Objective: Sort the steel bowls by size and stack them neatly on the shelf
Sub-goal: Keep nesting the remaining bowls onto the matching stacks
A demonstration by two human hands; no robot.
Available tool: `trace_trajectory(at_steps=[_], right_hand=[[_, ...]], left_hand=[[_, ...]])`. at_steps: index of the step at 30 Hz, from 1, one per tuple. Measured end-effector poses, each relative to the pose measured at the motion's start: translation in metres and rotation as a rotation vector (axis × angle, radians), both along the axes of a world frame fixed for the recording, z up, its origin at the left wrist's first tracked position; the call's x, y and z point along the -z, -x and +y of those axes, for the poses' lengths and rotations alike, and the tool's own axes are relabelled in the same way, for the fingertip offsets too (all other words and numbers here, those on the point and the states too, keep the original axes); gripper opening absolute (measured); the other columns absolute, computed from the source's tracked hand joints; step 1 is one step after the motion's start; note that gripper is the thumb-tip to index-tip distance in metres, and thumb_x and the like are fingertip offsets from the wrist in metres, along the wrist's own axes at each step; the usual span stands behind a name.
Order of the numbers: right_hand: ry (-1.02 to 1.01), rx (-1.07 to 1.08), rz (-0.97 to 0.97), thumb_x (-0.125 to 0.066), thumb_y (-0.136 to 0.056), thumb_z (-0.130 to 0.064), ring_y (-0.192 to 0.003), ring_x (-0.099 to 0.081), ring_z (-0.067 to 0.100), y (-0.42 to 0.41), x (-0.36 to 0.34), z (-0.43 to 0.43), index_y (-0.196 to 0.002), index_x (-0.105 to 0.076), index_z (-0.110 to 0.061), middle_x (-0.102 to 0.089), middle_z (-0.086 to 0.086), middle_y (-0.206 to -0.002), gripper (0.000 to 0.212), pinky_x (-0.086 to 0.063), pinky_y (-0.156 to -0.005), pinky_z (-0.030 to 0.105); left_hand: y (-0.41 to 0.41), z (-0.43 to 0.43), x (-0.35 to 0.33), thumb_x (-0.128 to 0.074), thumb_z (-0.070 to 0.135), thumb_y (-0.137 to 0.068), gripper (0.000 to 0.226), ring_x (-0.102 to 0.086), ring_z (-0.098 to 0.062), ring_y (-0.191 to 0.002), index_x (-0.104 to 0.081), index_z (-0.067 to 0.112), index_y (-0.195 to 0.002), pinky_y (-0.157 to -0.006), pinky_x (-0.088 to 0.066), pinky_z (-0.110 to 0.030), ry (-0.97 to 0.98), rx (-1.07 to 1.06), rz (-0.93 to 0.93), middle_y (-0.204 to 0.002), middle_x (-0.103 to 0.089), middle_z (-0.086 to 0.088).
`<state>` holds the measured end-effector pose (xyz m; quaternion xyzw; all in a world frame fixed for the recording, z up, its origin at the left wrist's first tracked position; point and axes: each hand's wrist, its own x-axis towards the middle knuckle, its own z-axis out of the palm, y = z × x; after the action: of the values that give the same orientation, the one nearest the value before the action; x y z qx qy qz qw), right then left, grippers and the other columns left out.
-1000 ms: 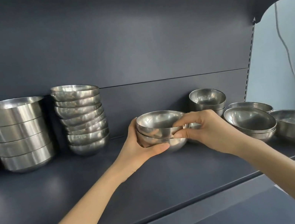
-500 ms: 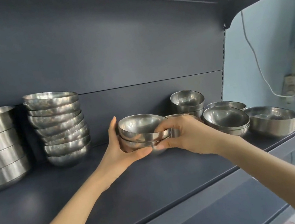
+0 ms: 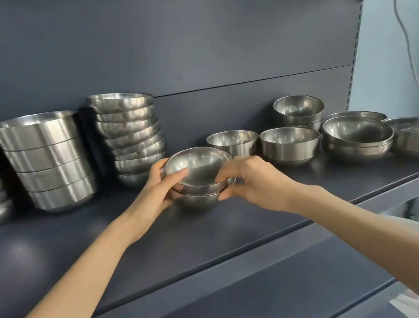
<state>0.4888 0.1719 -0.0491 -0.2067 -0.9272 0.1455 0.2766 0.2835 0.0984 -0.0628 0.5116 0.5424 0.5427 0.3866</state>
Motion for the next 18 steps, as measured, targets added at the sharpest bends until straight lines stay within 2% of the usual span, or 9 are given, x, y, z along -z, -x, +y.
trace_trajectory(at_steps=[3,6,8,10,13,15,18], right_hand=[[-0.006,-0.043,0.018,-0.072,-0.083,-0.012,-0.085,-0.055,0.012,0.017,0.003,-0.005,-0.089,-0.069,-0.012,-0.066,-0.007,-0.084,0.007,-0.047,-0.081,0.034],[0.004,-0.069,0.048,-0.072,-0.083,-0.010,-0.089,-0.055,0.008,0.028,0.004,-0.006,-0.102,-0.069,-0.012,-0.064,-0.013,-0.087,0.019,-0.046,-0.085,0.027],[0.000,-0.089,0.040,-0.072,-0.084,-0.012,-0.100,-0.052,0.002,0.034,0.005,-0.004,-0.111,-0.068,-0.015,-0.060,-0.016,-0.100,0.027,-0.041,-0.093,0.019],[-0.021,-0.097,0.011,-0.071,-0.085,-0.018,-0.118,-0.043,0.002,0.040,0.005,0.000,-0.120,-0.064,-0.020,-0.052,-0.014,-0.122,0.035,-0.030,-0.101,0.011],[0.033,-0.089,-0.004,-0.071,-0.085,-0.025,-0.128,-0.032,0.001,0.049,0.004,0.005,-0.136,-0.049,-0.023,-0.035,-0.013,-0.138,0.056,-0.018,-0.101,0.001],[0.122,-0.085,-0.004,-0.072,-0.083,-0.030,-0.129,-0.031,-0.003,0.053,0.006,0.008,-0.142,-0.039,-0.027,-0.031,-0.015,-0.142,0.068,-0.019,-0.104,0.001],[0.200,-0.093,-0.015,-0.075,-0.078,-0.036,-0.127,-0.030,-0.009,0.054,0.006,0.013,-0.142,-0.034,-0.033,-0.031,-0.018,-0.141,0.076,-0.018,-0.099,-0.004]], left_hand=[[0.010,-0.008,0.000,-0.063,0.038,-0.085,0.050,-0.056,-0.008,-0.073,-0.040,0.031,-0.128,-0.093,-0.046,-0.036,0.058,-0.105,0.059,-0.082,-0.056,0.003],[0.017,-0.020,0.001,-0.061,0.039,-0.080,0.053,-0.056,-0.006,-0.077,-0.038,0.032,-0.127,-0.098,-0.045,-0.036,0.089,-0.149,0.081,-0.084,-0.057,0.007],[0.020,-0.029,0.001,-0.061,0.035,-0.089,0.047,-0.055,-0.006,-0.079,-0.035,0.032,-0.128,-0.098,-0.046,-0.033,0.115,-0.172,0.087,-0.088,-0.055,0.007],[0.024,-0.035,0.000,-0.057,0.029,-0.095,0.043,-0.053,-0.006,-0.076,-0.032,0.030,-0.130,-0.093,-0.048,-0.028,0.126,-0.199,0.066,-0.088,-0.054,0.006],[0.032,-0.040,-0.004,-0.057,0.026,-0.095,0.054,-0.055,-0.007,-0.072,-0.025,0.029,-0.138,-0.096,-0.048,-0.032,0.115,-0.233,-0.011,-0.083,-0.058,0.005],[0.038,-0.042,-0.006,-0.056,0.024,-0.095,0.047,-0.057,-0.010,-0.072,-0.034,0.019,-0.136,-0.099,-0.049,-0.038,0.116,-0.259,-0.058,-0.077,-0.062,0.005],[0.041,-0.044,-0.010,-0.054,0.021,-0.096,0.019,-0.061,-0.015,-0.072,-0.054,0.011,-0.112,-0.090,-0.053,-0.041,0.149,-0.285,-0.114,-0.073,-0.065,0.004]])
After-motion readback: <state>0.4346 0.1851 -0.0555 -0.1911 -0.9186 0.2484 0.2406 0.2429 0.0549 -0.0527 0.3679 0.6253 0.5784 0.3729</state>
